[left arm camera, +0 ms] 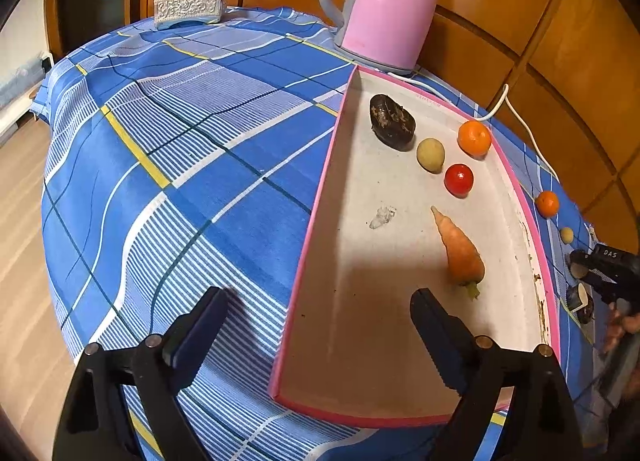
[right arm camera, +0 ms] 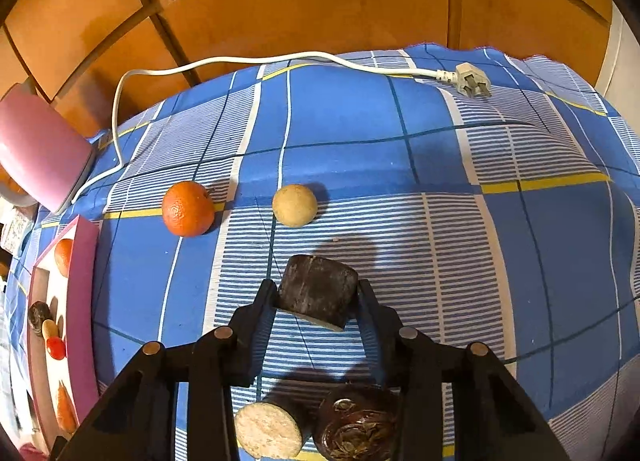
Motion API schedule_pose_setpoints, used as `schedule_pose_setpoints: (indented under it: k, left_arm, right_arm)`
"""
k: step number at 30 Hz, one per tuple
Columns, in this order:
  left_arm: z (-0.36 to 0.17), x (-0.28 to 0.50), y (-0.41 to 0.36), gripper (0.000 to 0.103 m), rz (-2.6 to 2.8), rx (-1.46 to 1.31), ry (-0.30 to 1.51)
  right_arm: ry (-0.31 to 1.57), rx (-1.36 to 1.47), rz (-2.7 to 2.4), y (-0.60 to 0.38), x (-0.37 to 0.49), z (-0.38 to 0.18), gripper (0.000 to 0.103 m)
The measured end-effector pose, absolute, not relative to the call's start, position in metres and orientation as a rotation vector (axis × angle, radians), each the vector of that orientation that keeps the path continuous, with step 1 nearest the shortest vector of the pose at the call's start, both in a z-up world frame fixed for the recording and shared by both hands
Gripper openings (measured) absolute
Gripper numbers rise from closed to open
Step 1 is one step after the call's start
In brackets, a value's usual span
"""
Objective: Organize fruits
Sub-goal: 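Carry the dark slice with the right gripper into the tray and release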
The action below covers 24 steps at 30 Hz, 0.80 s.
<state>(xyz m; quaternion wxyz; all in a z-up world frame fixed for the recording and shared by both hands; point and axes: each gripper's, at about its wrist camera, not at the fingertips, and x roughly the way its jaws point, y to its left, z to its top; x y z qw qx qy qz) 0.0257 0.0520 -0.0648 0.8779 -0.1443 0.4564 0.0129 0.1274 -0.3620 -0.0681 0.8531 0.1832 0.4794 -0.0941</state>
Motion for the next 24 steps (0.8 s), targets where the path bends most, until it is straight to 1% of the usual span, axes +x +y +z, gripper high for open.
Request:
schedule_pose_setpoints:
  k: [5, 10, 18, 24]
  left_arm:
    - [-0.065, 0.026, 0.051, 0.095, 0.026, -0.299, 0.958]
    - [-0.066, 0.025, 0.052, 0.095, 0.024, -0.307, 0.961]
    - [-0.066, 0.022, 0.054, 0.095, 0.02, -0.319, 0.966]
    - [-0.066, 0.021, 0.054, 0.095, 0.02, -0.318, 0.967]
  right_arm:
    - [0.941, 0.372, -0.149, -0.353, 0.116, -0.047, 0.04]
    - [0.907, 0.318, 0.041, -0.311, 0.105, -0.022, 0.04]
    - [0.961, 0.214, 0.327, -0.222, 0.098, -0.016, 0.04]
    - [0.984, 0.172, 0.409, -0.182, 0.096, -0.018, 0.041]
